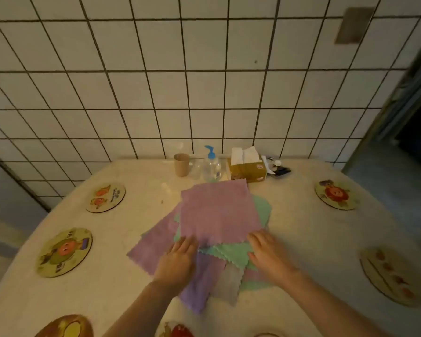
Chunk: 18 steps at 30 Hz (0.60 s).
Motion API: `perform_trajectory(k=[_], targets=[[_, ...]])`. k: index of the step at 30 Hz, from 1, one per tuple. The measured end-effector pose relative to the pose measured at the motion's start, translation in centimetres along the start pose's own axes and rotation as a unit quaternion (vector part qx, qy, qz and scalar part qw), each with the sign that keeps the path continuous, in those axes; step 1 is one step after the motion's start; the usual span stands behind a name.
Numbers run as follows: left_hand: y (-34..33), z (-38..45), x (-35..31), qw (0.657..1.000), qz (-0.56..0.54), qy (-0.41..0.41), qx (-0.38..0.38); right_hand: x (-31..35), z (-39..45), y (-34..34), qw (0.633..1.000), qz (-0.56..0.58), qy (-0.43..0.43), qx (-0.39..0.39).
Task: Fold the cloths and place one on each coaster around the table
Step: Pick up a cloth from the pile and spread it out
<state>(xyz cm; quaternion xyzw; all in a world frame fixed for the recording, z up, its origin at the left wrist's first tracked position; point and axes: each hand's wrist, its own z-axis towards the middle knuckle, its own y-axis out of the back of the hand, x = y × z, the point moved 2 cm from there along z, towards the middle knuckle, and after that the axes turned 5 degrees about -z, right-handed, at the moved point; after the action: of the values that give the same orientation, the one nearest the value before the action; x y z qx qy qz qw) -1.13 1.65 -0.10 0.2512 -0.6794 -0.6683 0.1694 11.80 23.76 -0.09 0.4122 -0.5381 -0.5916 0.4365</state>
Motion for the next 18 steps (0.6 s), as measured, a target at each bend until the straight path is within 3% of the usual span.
perform_trajectory(k=[7, 10, 12, 18], targets=[[-3.6, 7.2, -2.7, 0.998, -0.046, -0.021, 0.023, -2.6, 4.6, -5.2, 0.999, -0.004, 0.041, 0.034], [-4.6, 8.7, -3.1, 0.994, -0.047, -0.009, 0.103, -2.7, 5.3, -5.9, 0.996, -0.009, 0.068, 0.058], [-5.3, 9.4, -3.0, 0.992, -0.046, 0.012, 0.113, -2.7, 5.8, -6.3, 0.995, -0.01, 0.073, 0.062], [-5.6, 10.7, -2.9, 0.985, -0.073, 0.04, 0.154, -2.9, 6.8, -7.5, 0.993, -0.051, 0.1, 0.032]])
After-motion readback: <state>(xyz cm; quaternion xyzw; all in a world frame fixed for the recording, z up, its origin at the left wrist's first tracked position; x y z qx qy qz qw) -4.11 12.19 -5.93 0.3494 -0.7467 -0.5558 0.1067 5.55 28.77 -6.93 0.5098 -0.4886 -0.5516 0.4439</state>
